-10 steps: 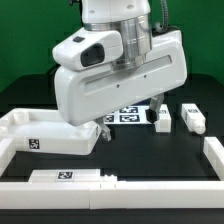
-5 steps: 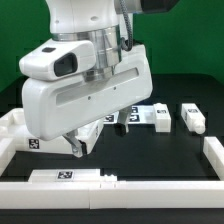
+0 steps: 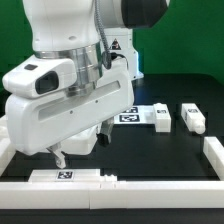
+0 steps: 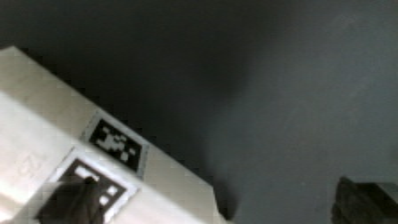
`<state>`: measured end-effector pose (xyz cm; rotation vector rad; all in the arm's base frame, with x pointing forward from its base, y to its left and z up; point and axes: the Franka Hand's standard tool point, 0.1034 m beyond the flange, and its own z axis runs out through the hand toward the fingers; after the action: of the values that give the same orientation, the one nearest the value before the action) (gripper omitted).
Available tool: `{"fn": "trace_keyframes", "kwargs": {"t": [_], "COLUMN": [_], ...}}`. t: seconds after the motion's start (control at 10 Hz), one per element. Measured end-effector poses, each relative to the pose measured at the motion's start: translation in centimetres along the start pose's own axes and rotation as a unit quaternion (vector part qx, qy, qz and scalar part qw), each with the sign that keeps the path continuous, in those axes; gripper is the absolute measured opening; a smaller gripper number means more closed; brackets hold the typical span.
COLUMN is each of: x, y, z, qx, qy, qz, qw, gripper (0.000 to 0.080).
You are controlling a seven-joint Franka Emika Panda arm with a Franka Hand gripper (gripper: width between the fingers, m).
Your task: Assemble desk
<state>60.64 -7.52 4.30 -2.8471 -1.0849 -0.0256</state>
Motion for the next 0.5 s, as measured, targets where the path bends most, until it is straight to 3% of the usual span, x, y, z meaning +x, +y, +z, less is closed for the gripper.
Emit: {"fn": "trace_keyframes", "kwargs": {"t": [0.5], "x": [0.34], "y": [0.51], "z": [0.04], "qx": [-0.004], "qy": [0.001], "qz": [-0.014], "qw": [1.000], "gripper": [0.0649]}}
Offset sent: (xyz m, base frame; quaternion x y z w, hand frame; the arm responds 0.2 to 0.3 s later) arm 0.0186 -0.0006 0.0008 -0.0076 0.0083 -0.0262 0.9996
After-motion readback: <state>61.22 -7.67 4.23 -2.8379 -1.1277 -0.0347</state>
